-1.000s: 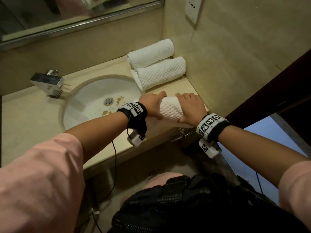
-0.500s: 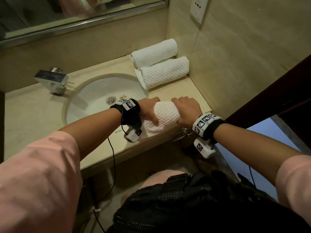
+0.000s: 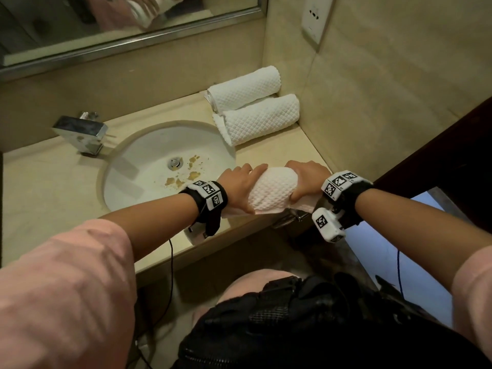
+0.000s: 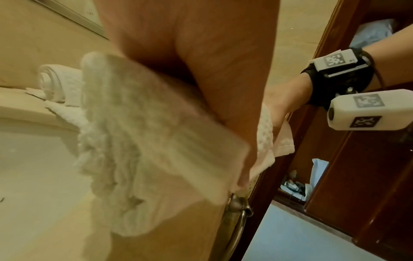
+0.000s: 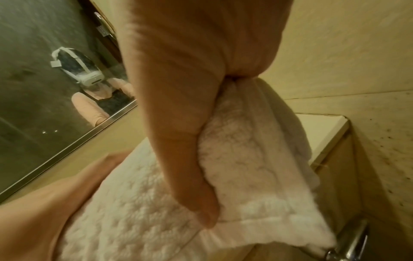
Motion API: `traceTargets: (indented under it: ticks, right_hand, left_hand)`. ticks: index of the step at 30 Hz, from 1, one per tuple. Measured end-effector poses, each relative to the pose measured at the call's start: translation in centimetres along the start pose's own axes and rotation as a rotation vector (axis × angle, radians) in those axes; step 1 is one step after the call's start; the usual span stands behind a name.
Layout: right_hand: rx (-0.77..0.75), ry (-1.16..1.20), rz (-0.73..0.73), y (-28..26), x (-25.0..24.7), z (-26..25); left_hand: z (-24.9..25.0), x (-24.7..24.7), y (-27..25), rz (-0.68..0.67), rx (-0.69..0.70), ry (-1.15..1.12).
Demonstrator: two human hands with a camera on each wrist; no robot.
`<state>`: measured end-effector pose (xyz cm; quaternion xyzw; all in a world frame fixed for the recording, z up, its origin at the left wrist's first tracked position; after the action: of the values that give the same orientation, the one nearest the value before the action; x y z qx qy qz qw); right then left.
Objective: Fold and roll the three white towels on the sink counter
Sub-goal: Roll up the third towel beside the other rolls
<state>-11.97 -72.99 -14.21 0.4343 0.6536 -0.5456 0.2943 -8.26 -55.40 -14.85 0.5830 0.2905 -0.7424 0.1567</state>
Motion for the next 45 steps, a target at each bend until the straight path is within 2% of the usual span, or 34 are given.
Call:
traceTargets:
  ticks: [7,10,17,20,26,30,37,41,45]
  right_hand:
    - [0.002,0.054,-0.058,0.7,-0.1,1.0]
    - [0.002,-0.001,-0.015,1.0,-0.8,1.3]
    - [-0.057,-0.295,0.443,2.9,-5.1,1.7]
    - [-0.098,-0.323,0.542,4.3,-5.8,2.5]
    - [-0.128,-0.351,0.499,7.9,-5.2,4.2]
    - [-0.185,-0.379,0.479,9.6,-4.7,5.0]
    - [-0.276,-0.383,0.665,10.9,-4.1,5.7]
    - [-0.289,-0.395,0.703,10.8,-3.1,6.2]
    - [-0.309,-0.396,0.664,10.4,-1.7,6.9]
  left_hand:
    - [0.0,0.2,1.0,-0.048,0.094,0.097]
    - [0.1,0.0,1.5,0.009,0.08,0.133]
    - [-0.8,-3.6,5.3,0.191,0.021,0.29]
    - [-1.3,-4.4,7.2,0.233,0.026,0.346]
    - [-2.0,-3.6,9.7,0.206,-0.001,0.354]
    - [-2.4,-2.1,10.6,0.238,-0.02,0.329]
    - [-2.3,-0.1,10.7,0.255,0.023,0.398]
    - [-2.0,1.1,10.2,0.199,0.008,0.436]
    - [-1.2,2.5,9.7,0.079,-0.014,0.48]
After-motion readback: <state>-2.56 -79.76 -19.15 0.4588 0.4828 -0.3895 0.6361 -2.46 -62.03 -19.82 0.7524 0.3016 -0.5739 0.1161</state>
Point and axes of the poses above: each hand's wrist, its own y-axis towards the middle knuckle, its own x-axis out of the palm, z = x × y, the point moved 6 cm from there along y, towards the middle knuckle, and after that the axes turned 2 degrees about -x, right-handed, at the moved point
